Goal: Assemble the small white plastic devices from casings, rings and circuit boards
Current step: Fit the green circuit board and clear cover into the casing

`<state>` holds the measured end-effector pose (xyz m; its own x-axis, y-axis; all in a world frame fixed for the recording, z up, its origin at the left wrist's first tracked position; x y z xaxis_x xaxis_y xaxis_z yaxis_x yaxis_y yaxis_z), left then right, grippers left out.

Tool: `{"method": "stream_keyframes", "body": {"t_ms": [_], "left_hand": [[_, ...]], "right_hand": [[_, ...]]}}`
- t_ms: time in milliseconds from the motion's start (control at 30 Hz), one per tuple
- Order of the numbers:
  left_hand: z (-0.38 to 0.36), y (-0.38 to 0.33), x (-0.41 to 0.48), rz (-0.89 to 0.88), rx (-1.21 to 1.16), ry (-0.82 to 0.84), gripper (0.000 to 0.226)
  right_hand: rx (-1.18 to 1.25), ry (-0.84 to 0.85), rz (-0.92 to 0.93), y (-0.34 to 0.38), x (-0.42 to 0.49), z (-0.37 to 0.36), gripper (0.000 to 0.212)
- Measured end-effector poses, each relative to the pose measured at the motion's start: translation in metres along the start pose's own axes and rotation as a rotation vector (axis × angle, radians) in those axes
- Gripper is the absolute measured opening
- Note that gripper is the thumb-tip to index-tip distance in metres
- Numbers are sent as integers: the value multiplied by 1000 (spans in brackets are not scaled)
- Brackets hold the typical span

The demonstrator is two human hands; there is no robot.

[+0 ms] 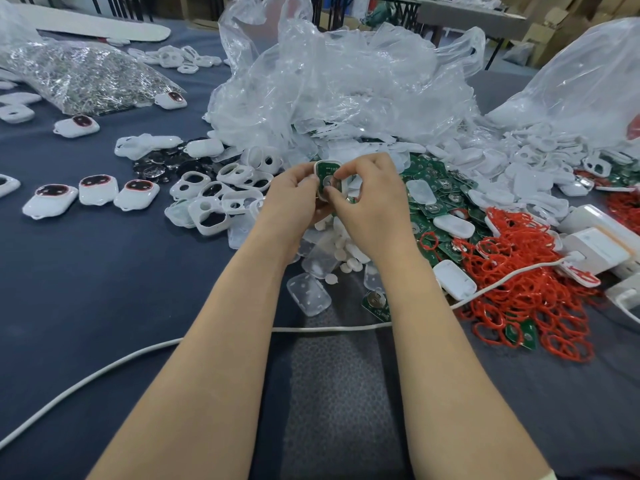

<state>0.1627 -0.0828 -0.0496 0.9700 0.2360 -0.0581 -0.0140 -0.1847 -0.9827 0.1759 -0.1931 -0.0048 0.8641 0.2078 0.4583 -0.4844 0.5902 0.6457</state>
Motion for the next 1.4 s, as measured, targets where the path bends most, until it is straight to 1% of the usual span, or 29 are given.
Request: {"method": "stream_keyframes", "body": {"t_ms": [367, 633, 733, 867, 900, 967, 1067, 1200, 1300, 1400], "left_hand": [[-2, 0, 0, 7, -8, 11, 30], [0, 1, 2, 7, -8, -1, 31], [2, 2, 2, 1, -2, -20, 25], [5, 3, 3, -19, 4, -51, 12], [7, 3, 4, -22, 5, -57, 12], [8, 3, 4, -27, 5, -67, 16], [8, 2, 4, -45, 33, -57, 17], [4, 0, 2, -65, 54, -15, 18], [0, -3, 0, -86, 99, 9, 19], [-3, -3, 0, -106, 163, 29, 20]], "right_hand": [[0, -32, 30, 0, 1, 5, 18], [-13, 1, 25, -1, 1, 2, 18], [5, 19, 13, -2, 1, 0, 19], [63, 14, -6, -3, 2, 0, 15], [78, 13, -13, -3, 2, 0, 14], [128, 6, -37, -4, 3, 0, 12], [266, -38, -126, -12, 3, 2, 7], [389, -51, -224, -22, 3, 0, 18], [441, -73, -287, -29, 3, 0, 15], [547, -88, -391, -37, 2, -3, 11]]}}
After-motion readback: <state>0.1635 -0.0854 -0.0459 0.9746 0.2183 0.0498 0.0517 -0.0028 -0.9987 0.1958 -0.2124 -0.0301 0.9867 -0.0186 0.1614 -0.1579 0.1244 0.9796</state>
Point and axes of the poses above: each hand's wrist, its own x-axis towards the middle knuckle, its own z-axis out of the back of the hand, y = z × x, the point moved 8 cm from there along x, towards the middle knuckle, and after that the axes turned 5 degrees about x, right-handed, at the moved point
